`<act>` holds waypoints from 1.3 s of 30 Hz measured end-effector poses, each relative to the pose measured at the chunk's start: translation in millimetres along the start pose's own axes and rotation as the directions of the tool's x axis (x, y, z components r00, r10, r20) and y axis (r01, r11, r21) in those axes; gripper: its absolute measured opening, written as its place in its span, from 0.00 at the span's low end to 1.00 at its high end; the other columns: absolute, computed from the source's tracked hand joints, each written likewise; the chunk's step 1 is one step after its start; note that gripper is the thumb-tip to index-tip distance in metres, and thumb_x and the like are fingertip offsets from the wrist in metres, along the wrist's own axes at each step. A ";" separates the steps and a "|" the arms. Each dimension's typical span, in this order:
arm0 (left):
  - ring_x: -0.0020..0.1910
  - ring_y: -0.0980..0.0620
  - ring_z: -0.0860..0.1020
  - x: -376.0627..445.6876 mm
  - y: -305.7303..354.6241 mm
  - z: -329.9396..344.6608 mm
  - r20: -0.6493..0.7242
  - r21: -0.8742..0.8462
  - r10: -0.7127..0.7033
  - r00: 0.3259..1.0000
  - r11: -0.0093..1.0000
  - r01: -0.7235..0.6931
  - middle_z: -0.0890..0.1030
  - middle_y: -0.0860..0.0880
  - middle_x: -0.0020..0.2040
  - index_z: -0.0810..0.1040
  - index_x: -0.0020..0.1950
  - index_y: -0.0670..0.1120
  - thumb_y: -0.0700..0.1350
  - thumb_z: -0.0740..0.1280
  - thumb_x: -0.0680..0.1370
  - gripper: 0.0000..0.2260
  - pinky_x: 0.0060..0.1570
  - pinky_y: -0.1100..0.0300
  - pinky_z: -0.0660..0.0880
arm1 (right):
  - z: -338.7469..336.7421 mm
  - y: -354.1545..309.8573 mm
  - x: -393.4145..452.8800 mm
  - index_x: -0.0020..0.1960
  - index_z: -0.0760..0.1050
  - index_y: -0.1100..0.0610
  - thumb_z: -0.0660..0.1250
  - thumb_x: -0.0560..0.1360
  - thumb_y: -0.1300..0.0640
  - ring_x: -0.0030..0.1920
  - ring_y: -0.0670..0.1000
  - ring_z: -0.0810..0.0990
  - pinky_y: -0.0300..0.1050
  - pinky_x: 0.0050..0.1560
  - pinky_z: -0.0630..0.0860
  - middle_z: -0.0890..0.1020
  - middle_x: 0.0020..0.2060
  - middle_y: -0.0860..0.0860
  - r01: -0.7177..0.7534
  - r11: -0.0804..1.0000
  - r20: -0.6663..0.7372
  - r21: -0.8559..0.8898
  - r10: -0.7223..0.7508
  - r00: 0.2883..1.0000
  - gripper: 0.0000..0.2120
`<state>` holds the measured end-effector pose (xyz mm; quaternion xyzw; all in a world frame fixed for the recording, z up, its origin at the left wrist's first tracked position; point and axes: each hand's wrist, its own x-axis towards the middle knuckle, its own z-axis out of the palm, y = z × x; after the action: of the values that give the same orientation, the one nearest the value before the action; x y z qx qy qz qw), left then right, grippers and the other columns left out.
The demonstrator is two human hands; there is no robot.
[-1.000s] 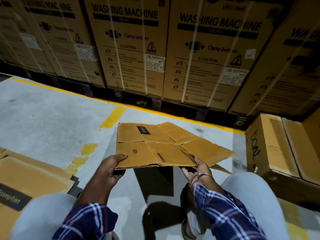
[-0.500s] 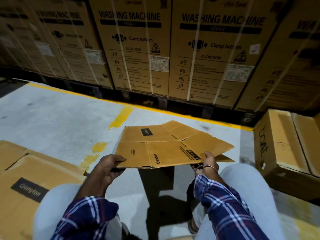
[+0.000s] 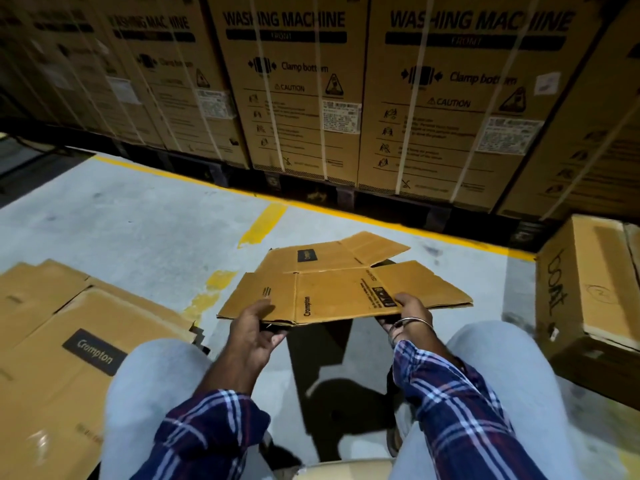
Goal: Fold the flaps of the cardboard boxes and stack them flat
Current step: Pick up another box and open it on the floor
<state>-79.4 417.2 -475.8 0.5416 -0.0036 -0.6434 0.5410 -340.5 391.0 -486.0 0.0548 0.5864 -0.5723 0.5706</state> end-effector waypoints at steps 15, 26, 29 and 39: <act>0.39 0.44 0.86 -31.4 111.6 -37.8 -0.171 -0.385 0.337 0.926 0.842 -0.378 0.84 0.38 0.55 0.77 0.63 0.36 0.30 0.68 0.77 0.15 0.33 0.56 0.81 | 87.0 36.0 -83.9 0.67 0.72 0.69 0.70 0.78 0.65 0.19 0.41 0.75 0.32 0.19 0.68 0.80 0.57 0.70 0.206 0.947 0.384 -0.248 -0.099 0.918 0.20; 0.35 0.50 0.85 -104.0 199.5 -240.4 -0.422 -0.343 0.475 0.772 0.705 -0.621 0.85 0.45 0.44 0.77 0.50 0.43 0.38 0.64 0.82 0.03 0.34 0.61 0.82 | 273.1 205.6 -170.1 0.57 0.78 0.71 0.73 0.74 0.67 0.31 0.56 0.83 0.59 0.37 0.84 0.83 0.41 0.64 0.140 0.890 0.643 -0.433 0.196 0.741 0.13; 0.31 0.52 0.85 -105.1 186.6 -287.1 -0.526 -0.373 0.407 0.747 0.679 -0.633 0.84 0.46 0.42 0.76 0.49 0.43 0.36 0.67 0.79 0.03 0.30 0.61 0.80 | 271.2 281.5 -173.4 0.49 0.76 0.62 0.71 0.76 0.67 0.35 0.57 0.82 0.60 0.42 0.82 0.83 0.42 0.61 0.019 0.847 0.568 -0.531 0.339 0.750 0.06; 0.62 0.44 0.81 11.5 64.5 -430.4 -0.684 -0.612 -0.046 0.728 0.579 -0.539 0.82 0.45 0.64 0.77 0.69 0.48 0.37 0.75 0.73 0.24 0.55 0.49 0.81 | 246.8 379.7 -158.5 0.46 0.74 0.60 0.69 0.78 0.58 0.44 0.55 0.78 0.55 0.56 0.79 0.76 0.42 0.57 -0.022 0.428 0.289 -0.903 0.645 0.708 0.06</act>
<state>268.9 632.7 -623.6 0.4270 0.3774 -0.2669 0.7771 136.0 431.9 -525.5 -0.2939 0.5472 -0.0565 0.7817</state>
